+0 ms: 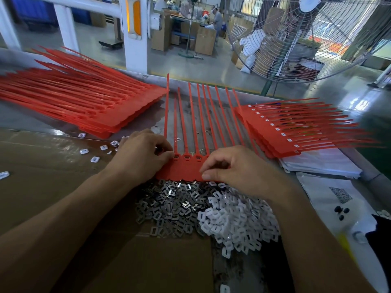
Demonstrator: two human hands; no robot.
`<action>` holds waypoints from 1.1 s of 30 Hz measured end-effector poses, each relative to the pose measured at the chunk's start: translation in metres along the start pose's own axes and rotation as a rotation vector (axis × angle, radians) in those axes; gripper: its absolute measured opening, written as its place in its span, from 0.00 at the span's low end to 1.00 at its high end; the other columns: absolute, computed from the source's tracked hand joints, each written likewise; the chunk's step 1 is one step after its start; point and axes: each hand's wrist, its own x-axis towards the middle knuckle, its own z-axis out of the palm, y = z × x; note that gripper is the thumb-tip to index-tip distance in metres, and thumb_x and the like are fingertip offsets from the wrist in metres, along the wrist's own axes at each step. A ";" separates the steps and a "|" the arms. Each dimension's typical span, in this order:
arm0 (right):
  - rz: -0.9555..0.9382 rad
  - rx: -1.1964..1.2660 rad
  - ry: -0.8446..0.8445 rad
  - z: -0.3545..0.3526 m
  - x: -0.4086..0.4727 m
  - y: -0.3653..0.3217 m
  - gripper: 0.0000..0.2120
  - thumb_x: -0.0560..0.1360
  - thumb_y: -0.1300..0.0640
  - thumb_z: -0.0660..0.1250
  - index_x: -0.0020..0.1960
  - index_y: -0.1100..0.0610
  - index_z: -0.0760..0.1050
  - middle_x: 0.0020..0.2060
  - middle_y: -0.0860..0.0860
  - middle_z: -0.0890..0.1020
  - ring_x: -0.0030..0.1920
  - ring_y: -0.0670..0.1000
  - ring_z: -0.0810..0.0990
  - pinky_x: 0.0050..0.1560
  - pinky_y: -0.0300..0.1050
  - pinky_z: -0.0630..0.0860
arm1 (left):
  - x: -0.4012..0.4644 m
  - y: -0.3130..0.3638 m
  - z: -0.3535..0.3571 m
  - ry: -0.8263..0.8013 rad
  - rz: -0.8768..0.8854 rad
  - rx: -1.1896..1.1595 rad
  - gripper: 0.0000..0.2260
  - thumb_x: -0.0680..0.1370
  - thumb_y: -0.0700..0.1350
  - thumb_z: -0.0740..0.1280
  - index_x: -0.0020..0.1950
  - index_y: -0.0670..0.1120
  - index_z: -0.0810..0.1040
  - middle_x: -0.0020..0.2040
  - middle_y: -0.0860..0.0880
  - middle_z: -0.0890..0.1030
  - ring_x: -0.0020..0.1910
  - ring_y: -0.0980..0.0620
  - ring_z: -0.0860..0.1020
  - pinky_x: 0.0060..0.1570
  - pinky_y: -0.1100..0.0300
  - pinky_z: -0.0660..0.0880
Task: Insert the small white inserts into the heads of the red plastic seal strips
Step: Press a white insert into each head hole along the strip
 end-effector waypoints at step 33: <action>0.238 0.195 0.473 -0.016 -0.003 0.020 0.08 0.75 0.62 0.75 0.45 0.48 0.85 0.33 0.46 0.86 0.31 0.41 0.81 0.32 0.36 0.75 | 0.002 -0.002 0.001 0.014 0.016 0.004 0.04 0.75 0.56 0.73 0.47 0.59 0.84 0.47 0.54 0.78 0.52 0.49 0.76 0.59 0.46 0.73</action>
